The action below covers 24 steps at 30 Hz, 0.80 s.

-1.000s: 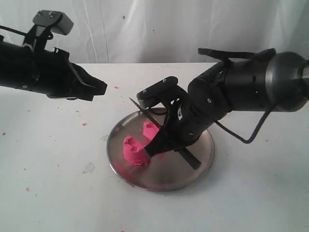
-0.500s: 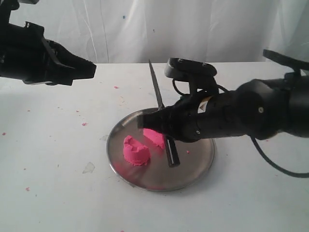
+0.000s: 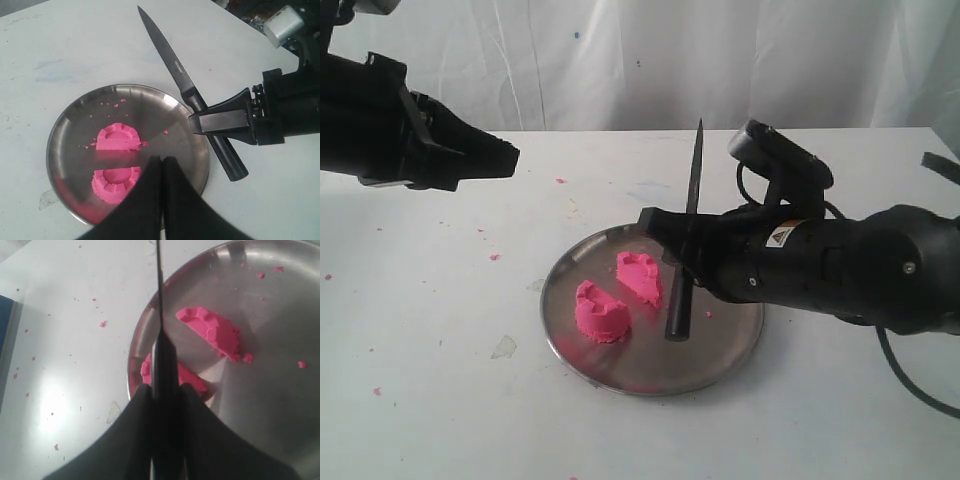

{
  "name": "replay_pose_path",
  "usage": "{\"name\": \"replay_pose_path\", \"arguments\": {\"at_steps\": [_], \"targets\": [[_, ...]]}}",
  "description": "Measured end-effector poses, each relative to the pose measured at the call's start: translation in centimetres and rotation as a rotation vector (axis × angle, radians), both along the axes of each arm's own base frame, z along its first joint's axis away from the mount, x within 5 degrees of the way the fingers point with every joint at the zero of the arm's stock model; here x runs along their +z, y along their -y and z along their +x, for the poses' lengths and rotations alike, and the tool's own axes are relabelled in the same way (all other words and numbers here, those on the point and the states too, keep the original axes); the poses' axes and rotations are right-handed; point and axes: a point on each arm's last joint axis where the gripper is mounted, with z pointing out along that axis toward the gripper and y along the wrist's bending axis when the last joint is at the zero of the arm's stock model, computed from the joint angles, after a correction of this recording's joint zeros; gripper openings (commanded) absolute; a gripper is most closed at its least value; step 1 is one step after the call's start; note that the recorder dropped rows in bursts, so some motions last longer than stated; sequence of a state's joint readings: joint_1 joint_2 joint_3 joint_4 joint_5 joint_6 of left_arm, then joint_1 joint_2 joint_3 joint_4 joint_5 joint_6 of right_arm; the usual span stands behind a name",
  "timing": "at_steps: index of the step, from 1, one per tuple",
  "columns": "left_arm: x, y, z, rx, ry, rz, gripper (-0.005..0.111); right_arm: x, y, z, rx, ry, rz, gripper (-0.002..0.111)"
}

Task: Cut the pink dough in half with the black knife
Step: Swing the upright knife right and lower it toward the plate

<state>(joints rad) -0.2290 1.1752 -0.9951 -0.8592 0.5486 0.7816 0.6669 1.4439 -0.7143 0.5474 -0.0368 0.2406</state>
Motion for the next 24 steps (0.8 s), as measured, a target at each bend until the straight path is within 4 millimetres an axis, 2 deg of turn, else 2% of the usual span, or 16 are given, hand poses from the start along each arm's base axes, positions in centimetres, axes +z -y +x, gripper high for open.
{"name": "replay_pose_path", "arguments": {"at_steps": [9,16,24], "targets": [[0.0,-0.1,0.1,0.01,0.014,0.009,0.0,0.4,-1.8,-1.2,0.018,0.03,0.063,0.0],[0.0,-0.1,0.1,0.009,0.016,0.015,0.0,-2.2,0.2,-2.0,-0.163,-0.037,0.136,0.0],[0.0,-0.1,0.1,0.009,0.016,0.015,0.0,-2.6,1.0,-1.8,-0.248,-0.076,0.189,0.0]]}}
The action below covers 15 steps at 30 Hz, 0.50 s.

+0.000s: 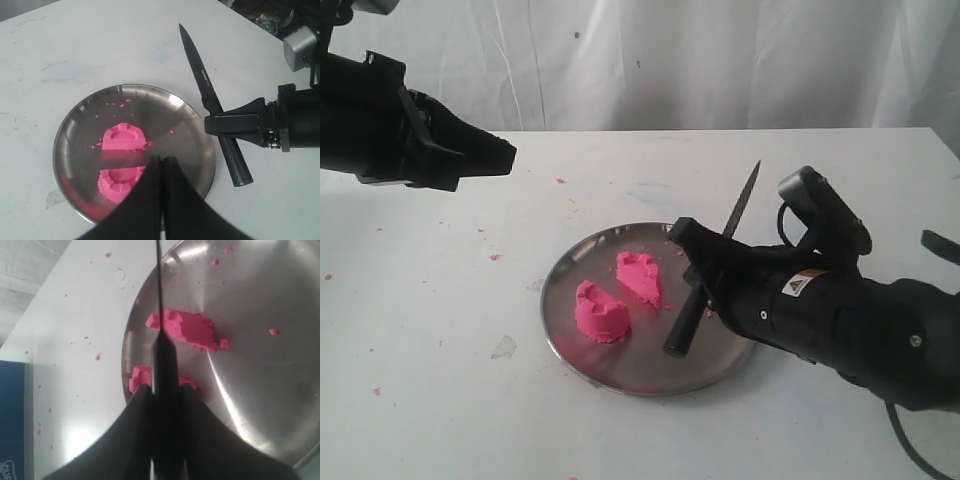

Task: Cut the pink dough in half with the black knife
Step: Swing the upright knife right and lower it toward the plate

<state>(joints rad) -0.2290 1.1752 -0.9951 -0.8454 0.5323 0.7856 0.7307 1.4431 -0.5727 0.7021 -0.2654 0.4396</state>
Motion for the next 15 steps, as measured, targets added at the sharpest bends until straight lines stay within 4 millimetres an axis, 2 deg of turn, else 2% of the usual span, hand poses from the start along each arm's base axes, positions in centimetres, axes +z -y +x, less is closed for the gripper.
{"name": "replay_pose_path", "arguments": {"at_steps": [8,15], "targets": [[0.0,0.0,0.0,0.0,0.0,0.0,0.0,-0.3,1.0,0.8,-0.072,-0.027,0.017,0.0],[0.0,0.0,0.0,0.0,0.0,0.0,0.0,-2.6,0.8,1.2,-0.093,-0.099,-0.025,0.0]]}}
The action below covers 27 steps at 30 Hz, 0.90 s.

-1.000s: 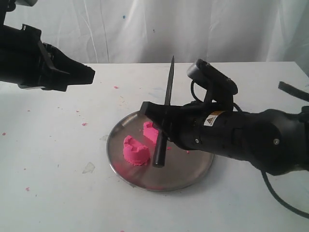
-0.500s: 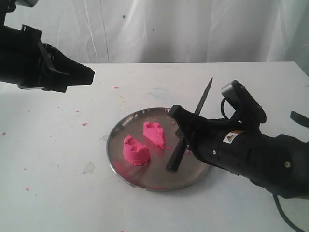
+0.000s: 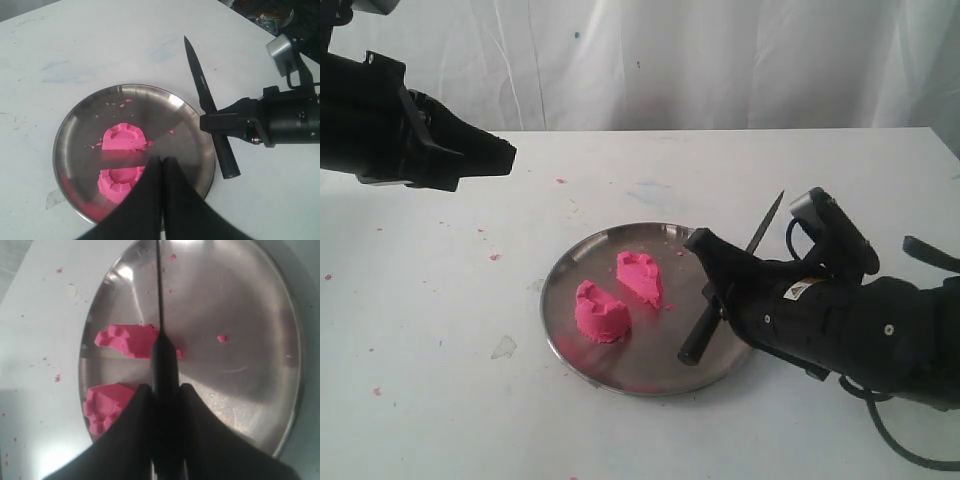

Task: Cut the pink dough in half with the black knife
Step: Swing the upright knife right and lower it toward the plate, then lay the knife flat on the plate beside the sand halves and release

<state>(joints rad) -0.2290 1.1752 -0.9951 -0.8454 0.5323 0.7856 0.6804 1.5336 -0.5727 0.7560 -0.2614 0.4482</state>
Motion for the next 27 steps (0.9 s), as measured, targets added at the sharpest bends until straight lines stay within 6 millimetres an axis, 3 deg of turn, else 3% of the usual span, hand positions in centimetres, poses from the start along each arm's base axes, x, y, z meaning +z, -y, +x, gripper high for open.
{"name": "replay_pose_path", "arguments": {"at_steps": [16,27], "targets": [[0.0,0.0,0.0,0.0,0.0,0.0,0.0,-2.9,-2.3,2.5,0.033,-0.066,-0.061,0.0],[0.0,0.0,0.0,0.0,0.0,0.0,0.0,-4.0,-2.4,3.4,0.028,-0.093,-0.082,0.0]]}}
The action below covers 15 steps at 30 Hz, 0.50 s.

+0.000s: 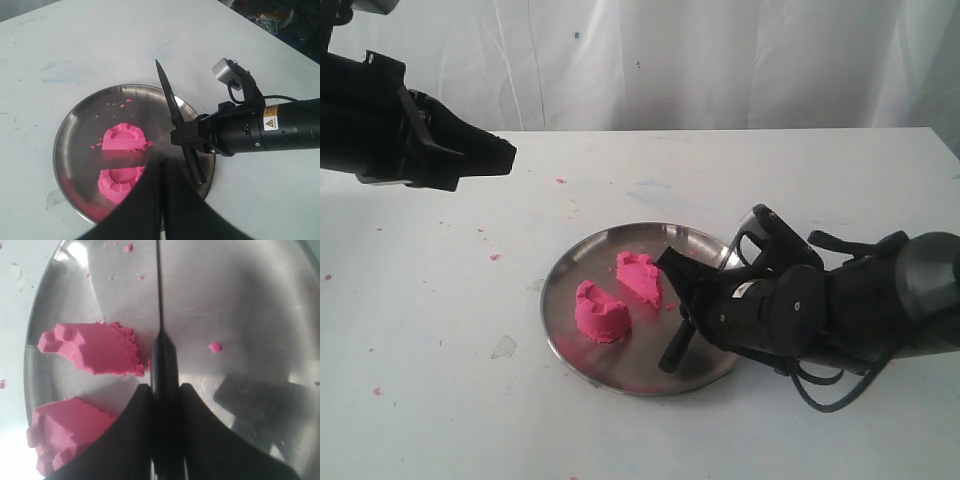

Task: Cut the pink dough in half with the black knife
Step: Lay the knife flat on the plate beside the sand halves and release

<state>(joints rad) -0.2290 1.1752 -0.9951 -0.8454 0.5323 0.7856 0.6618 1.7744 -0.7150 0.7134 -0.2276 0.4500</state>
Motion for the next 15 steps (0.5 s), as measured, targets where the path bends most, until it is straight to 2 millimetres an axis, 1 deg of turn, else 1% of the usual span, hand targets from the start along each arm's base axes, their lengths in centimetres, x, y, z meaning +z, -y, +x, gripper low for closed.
{"name": "replay_pose_path", "arguments": {"at_steps": [4,9,15], "targets": [[0.0,0.0,0.0,0.0,0.0,0.0,0.0,-0.3,0.1,0.1,-0.003,-0.007,-0.005,0.0],[0.0,0.0,0.0,0.0,0.0,0.0,0.0,-1.1,-0.3,0.3,0.02,-0.039,-0.024,0.0],[0.0,0.0,0.0,0.0,0.0,0.0,0.0,-1.6,-0.6,0.5,0.032,-0.065,-0.032,0.0]]}}
